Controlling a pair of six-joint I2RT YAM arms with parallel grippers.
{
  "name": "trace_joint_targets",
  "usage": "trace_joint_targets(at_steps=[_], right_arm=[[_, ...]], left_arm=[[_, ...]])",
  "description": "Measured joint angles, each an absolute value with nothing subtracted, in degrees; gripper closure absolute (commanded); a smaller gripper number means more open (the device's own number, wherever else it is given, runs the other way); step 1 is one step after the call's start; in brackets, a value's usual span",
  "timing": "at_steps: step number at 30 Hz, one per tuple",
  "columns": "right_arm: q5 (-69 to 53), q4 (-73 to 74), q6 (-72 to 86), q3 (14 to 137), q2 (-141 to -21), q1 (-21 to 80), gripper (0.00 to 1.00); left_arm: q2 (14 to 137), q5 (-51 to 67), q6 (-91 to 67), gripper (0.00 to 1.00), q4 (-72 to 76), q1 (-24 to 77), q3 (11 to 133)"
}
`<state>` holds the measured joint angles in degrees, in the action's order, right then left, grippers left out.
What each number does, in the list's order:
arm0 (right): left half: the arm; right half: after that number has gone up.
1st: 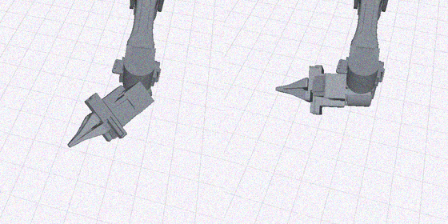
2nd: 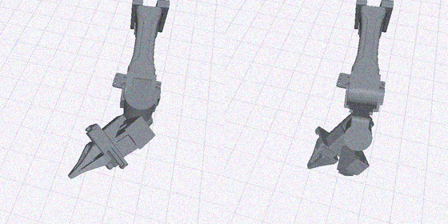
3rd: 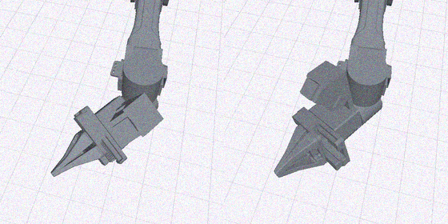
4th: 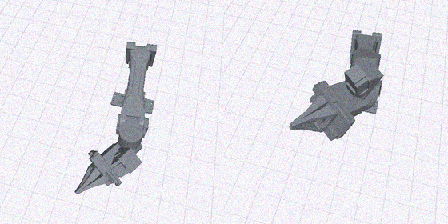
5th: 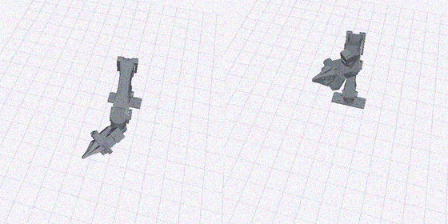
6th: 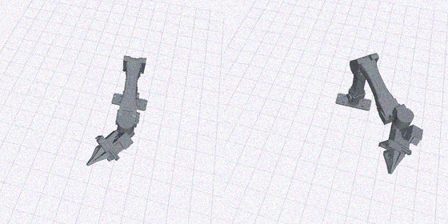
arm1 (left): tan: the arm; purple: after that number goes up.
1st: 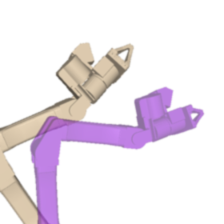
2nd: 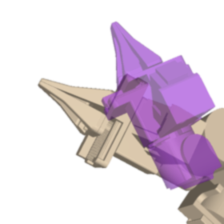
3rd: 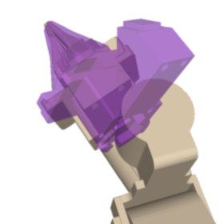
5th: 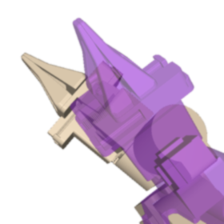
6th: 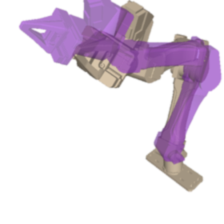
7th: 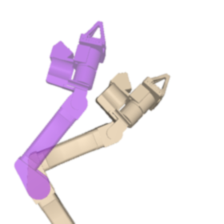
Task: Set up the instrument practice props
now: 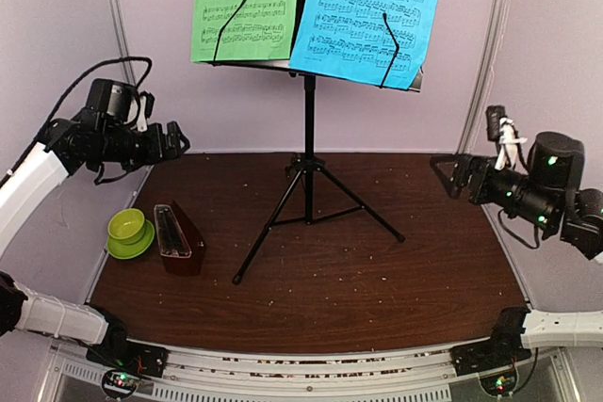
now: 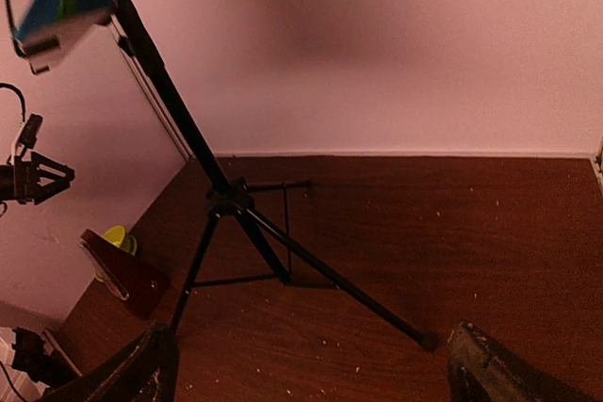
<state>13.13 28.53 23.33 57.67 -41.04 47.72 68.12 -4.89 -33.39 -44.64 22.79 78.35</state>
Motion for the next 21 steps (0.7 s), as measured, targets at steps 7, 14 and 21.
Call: trace_joint_targets(at_steps=[7, 14, 21], right_arm=[[12.4, 32.0, 30.4, 44.8, -43.0, 47.5, 0.00], [13.8, 31.1, 36.2, 37.5, -41.5, 47.5, 0.00], [16.6, 26.9, 38.0, 32.7, -37.6, 47.5, 0.00]], left_arm=[[68.1, -5.2, -33.3, 0.02, -51.2, 22.5, 69.4], [67.1, -5.6, -32.8, 0.05, -50.9, 22.5, 60.8], [65.4, -5.3, -30.8, 0.19, -45.5, 22.5, 55.3]])
